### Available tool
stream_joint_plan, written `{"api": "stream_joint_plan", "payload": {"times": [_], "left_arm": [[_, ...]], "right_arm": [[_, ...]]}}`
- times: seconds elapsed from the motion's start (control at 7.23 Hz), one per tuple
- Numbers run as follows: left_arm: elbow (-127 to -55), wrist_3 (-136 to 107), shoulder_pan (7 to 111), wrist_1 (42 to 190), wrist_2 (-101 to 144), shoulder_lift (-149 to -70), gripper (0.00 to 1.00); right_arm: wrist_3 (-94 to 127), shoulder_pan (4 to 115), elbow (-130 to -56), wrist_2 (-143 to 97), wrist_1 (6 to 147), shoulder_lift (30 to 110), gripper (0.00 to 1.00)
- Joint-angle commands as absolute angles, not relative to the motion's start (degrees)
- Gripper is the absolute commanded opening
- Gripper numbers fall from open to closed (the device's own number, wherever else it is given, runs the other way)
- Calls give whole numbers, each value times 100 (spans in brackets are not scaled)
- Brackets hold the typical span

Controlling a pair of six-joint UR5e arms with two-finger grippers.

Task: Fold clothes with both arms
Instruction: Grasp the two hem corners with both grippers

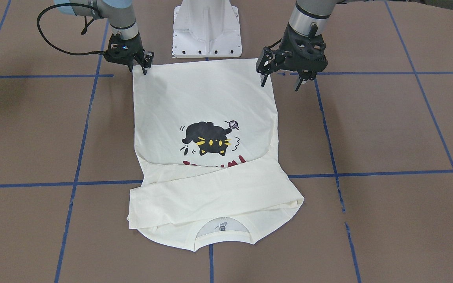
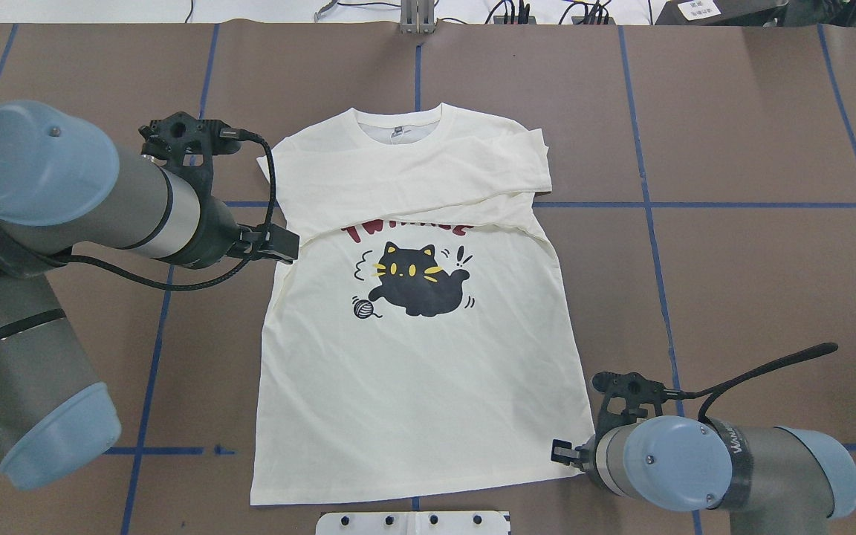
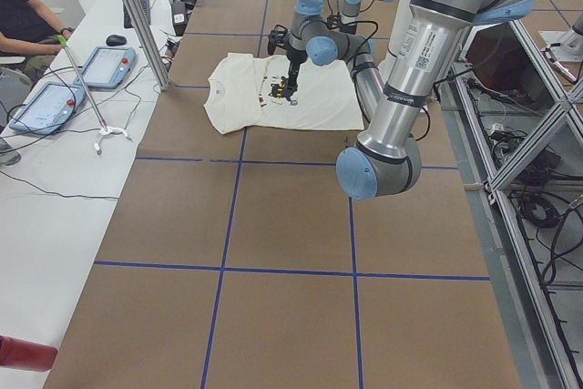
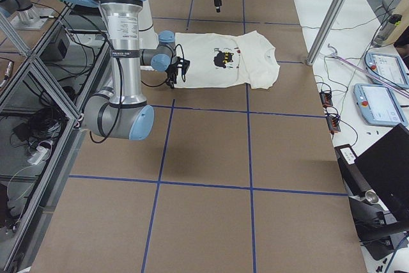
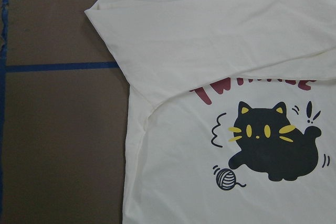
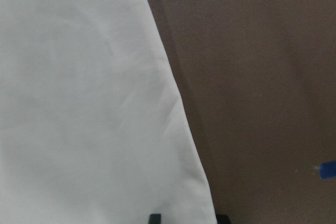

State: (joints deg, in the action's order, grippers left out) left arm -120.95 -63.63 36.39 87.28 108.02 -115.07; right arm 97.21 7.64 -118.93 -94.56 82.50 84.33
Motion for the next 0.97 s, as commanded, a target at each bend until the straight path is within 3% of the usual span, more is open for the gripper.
{"api": "stream_joint_plan", "payload": {"times": [0.0,0.14,0.28,0.55,0.83], "left_arm": [[-12094,-6363,3639,8728,10802,-11522,99],[-12094,-6363,3639,8728,10802,-11522,99],[-12076,-6389,3621,8728,10802,-11531,99],[-12094,-7620,3351,8762,10784,-11470,99],[-12129,-8985,2247,8763,10340,-11339,99]], "right_arm": [[9721,765,-11918,-9466,8253,8429,26],[9721,765,-11918,-9466,8244,8429,20],[9729,765,-11935,-9457,8244,8394,0],[9800,782,-12110,-9387,8244,8376,0],[9844,843,-12295,-9378,8244,8376,0]]}}
